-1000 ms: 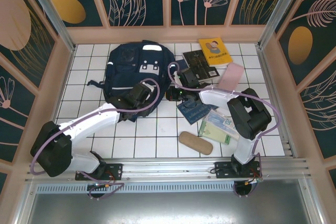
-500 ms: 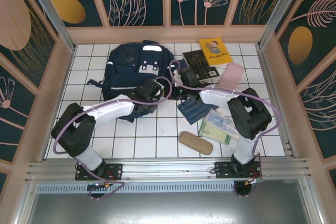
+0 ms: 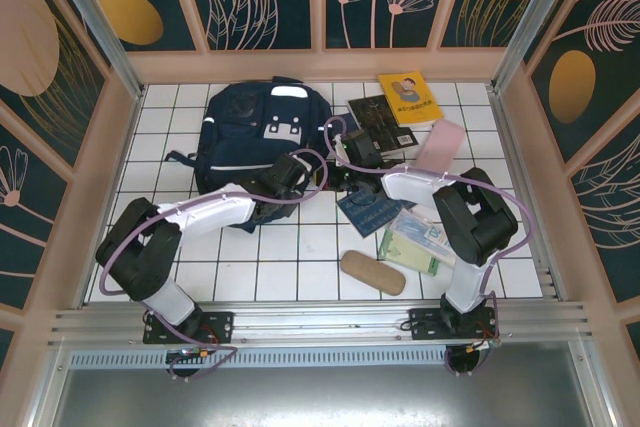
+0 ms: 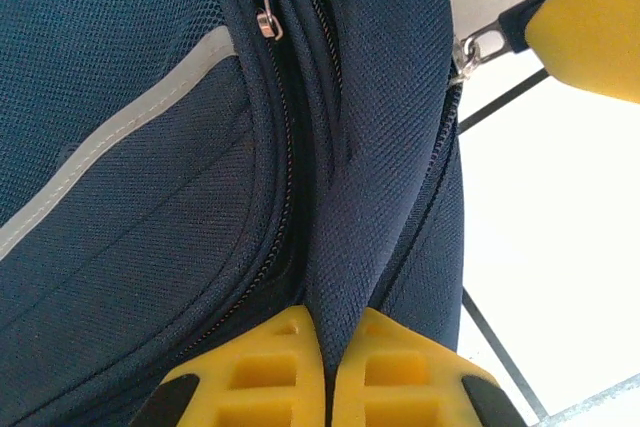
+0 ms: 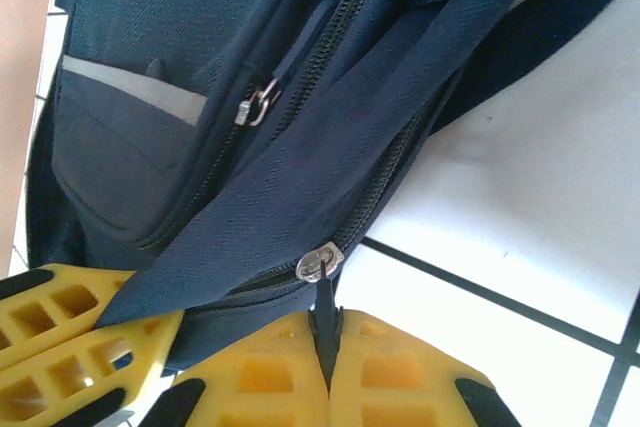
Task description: Pack books, pencil case, and school supplies into a backpack
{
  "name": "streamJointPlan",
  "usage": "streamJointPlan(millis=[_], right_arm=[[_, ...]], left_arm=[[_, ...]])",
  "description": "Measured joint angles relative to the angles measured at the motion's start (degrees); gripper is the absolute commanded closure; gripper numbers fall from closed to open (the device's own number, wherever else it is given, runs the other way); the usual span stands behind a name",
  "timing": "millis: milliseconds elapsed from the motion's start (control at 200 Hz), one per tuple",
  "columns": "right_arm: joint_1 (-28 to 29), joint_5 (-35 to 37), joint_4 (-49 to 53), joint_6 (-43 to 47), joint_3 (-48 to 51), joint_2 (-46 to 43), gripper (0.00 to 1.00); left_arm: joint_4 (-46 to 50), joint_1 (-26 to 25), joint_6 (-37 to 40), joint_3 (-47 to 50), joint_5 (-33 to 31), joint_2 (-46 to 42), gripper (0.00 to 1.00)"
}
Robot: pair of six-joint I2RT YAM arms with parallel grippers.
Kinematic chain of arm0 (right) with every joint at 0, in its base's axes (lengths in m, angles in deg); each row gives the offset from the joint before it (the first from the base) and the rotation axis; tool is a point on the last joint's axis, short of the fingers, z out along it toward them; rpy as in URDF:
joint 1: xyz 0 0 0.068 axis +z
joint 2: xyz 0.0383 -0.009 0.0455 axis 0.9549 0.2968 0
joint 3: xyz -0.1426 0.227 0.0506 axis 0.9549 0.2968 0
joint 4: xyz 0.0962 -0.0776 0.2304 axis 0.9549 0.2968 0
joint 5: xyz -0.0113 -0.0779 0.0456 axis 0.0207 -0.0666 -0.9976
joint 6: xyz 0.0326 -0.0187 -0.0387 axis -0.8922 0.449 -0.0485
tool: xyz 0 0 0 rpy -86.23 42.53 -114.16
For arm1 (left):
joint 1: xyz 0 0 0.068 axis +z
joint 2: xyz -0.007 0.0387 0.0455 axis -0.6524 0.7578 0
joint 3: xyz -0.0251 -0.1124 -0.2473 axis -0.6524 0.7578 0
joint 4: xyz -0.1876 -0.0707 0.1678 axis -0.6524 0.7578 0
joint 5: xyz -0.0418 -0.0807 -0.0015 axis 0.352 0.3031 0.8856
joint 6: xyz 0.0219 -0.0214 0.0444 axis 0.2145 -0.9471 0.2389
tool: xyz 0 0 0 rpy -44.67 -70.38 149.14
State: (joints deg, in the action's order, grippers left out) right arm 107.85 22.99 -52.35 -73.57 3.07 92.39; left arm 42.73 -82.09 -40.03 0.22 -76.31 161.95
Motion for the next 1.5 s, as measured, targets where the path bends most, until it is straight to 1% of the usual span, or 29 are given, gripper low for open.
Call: streamJointPlan(millis=[270,400,510,736,981,1091,1191,1306,1411,1501], right_arm=[[-1.2,1.7,-0.4,0.1,0.0,0.0,1.00],[-2.9,1.4,-0.5,-0.1,-1.3,1.7,1.00],[-4.6,0.9,-0.3,-0.1,-3.8,4.0,1.00],[-6.5,0.9,2.7,0.1,-12.0,9.0,1.00],[-7.1,0.9,5.6,0.2,-15.6,11.6,1.00],[-7.2,2.1,6.8,0.2,-17.5,12.8,1.00],[-7.3,4.0,8.9,0.1,-20.2,14.1,0.95],[-7.3,5.3,11.0,0.0,-22.8,15.4,0.93],[-7.3,5.8,11.7,-0.1,-24.8,16.5,0.86],[-7.3,6.6,11.6,-0.2,-25.7,17.3,0.73]], left_arm=[[-0.6,0.0,-0.7,0.8,-0.2,-1.5,1.00],[-1.1,0.0,-1.1,1.1,-0.1,-1.6,1.00],[-1.3,0.1,-1.2,1.2,0.1,-1.6,1.00],[-1.5,0.2,-1.6,1.3,0.1,-2.3,1.00],[-1.5,0.2,-2.0,1.3,0.5,-2.3,1.00],[-1.5,0.5,-2.4,1.3,1.3,-2.4,1.00],[-1.6,0.6,-2.6,1.3,1.8,-2.5,1.00],[-2.3,0.6,-3.1,1.3,2.1,-2.5,1.00],[-2.4,0.7,-3.5,1.3,2.4,-2.6,1.00],[-2.0,0.9,-3.9,1.3,3.2,-3.1,1.00]])
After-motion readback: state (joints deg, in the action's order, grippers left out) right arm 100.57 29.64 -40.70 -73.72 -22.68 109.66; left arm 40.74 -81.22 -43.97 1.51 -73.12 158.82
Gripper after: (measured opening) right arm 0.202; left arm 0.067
